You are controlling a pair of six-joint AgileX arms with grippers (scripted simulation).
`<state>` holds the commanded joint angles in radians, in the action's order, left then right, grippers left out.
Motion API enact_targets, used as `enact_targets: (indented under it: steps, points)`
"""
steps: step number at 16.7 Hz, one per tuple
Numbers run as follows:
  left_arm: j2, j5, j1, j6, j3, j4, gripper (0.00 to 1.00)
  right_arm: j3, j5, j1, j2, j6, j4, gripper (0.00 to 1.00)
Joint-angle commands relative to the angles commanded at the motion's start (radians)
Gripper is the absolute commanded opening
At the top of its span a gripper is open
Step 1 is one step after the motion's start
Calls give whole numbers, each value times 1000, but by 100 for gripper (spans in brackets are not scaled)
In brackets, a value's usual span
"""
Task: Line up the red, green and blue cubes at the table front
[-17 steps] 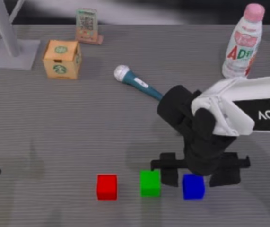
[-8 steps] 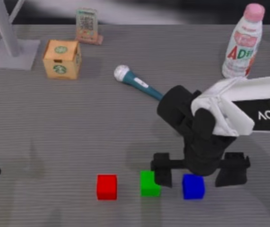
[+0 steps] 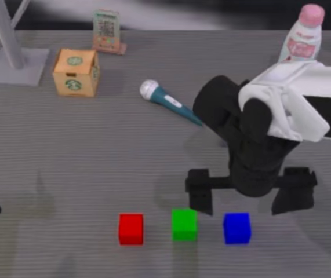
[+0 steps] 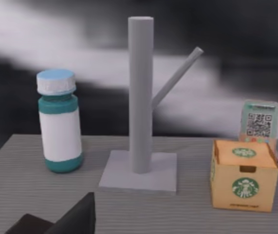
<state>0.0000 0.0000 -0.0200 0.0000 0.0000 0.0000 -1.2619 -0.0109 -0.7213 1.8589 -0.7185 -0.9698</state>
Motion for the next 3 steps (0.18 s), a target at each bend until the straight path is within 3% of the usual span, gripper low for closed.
enact_targets:
  steps: [3]
  points:
    - [0,0,0,0,0,0,100,-26,0,-1,-26,2,-45,100]
